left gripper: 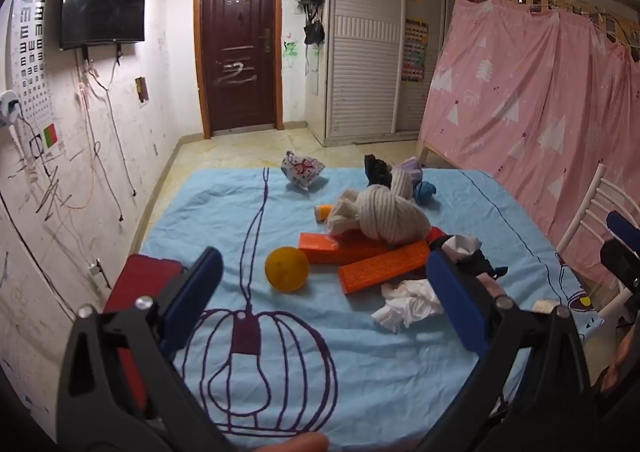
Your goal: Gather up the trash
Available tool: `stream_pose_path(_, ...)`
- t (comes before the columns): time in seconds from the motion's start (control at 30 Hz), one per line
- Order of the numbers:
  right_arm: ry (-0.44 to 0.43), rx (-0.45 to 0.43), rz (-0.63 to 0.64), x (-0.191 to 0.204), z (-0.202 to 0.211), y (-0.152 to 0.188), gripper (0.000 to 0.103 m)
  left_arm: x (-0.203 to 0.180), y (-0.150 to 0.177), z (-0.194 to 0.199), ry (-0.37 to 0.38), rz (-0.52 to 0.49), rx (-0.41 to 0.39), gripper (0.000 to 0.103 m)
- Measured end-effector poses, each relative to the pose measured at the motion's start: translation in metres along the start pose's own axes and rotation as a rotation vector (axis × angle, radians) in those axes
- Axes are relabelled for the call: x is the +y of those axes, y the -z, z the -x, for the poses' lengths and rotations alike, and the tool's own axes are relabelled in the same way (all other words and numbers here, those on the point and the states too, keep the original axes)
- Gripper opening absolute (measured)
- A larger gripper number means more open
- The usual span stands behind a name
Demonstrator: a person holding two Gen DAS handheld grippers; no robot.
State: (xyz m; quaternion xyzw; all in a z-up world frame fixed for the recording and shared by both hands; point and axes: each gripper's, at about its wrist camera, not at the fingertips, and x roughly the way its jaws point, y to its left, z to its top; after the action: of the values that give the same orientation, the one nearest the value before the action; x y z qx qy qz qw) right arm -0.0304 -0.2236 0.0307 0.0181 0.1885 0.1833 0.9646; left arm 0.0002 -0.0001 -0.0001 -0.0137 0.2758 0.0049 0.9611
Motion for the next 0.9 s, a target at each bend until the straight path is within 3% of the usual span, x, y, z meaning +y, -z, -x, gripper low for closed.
stream_pose_path(0.9, 0.000, 0.001, 0.002, 0.0007, 0.0021, -0.0015, 0.095, 0.0000, 0.0000, 0.0000, 0.001, 0.000, 0.003, 0.098)
